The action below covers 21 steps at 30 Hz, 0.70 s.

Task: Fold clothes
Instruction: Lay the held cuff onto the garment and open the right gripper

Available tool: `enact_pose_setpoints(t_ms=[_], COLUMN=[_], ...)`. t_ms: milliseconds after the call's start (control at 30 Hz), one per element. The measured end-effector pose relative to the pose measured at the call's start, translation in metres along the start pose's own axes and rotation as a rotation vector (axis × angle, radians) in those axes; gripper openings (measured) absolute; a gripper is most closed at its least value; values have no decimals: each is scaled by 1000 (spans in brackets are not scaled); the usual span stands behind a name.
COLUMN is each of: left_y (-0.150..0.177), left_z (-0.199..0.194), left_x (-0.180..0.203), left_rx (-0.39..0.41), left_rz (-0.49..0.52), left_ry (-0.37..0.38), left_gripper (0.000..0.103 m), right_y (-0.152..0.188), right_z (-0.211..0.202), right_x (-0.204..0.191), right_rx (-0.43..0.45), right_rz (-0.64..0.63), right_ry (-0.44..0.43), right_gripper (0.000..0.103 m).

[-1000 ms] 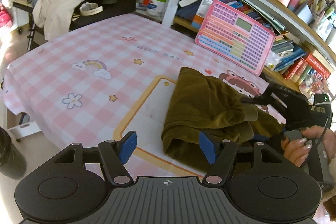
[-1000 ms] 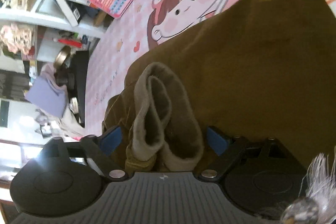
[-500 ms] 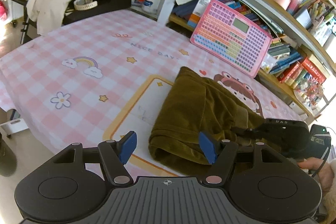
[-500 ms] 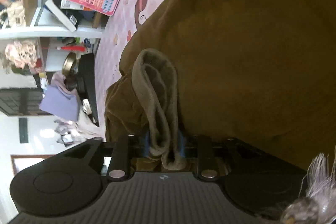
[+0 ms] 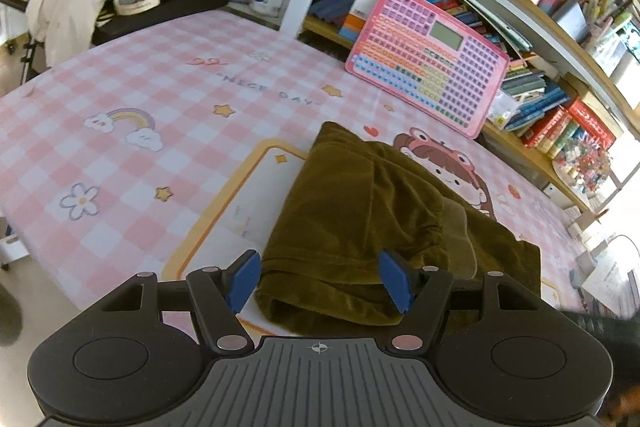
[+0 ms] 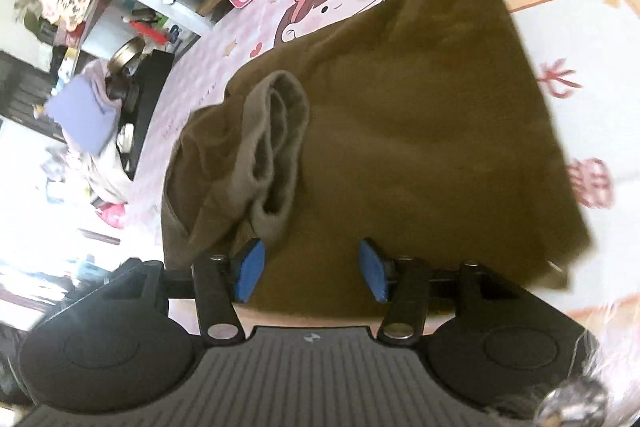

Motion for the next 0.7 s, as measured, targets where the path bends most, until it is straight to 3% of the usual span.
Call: enact_pose_setpoints(t_ms=[333,700], left_y=[-6,-28], left_z=[8,18], left_x=[9,11], left_rx=[-15,-47], left_rz=[40,149], left_ry=[22,135], left_gripper=[67,67], right_y=[27,26], right_z=[-10,-26], right_x=[-8,7], right_rx=[33,177], right_rz=[-134,92], right_ry=[173,262], right_gripper=[59,62])
Point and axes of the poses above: each gripper's, at about its wrist camera, not at the fingertips, and z roughly the way its jaws point, x to its right, y to its underside, the point moved 9 cm from there along z, roughly the way its jaws point, and after that the axes turned 14 degrees about -x, right-handed, at the moved point
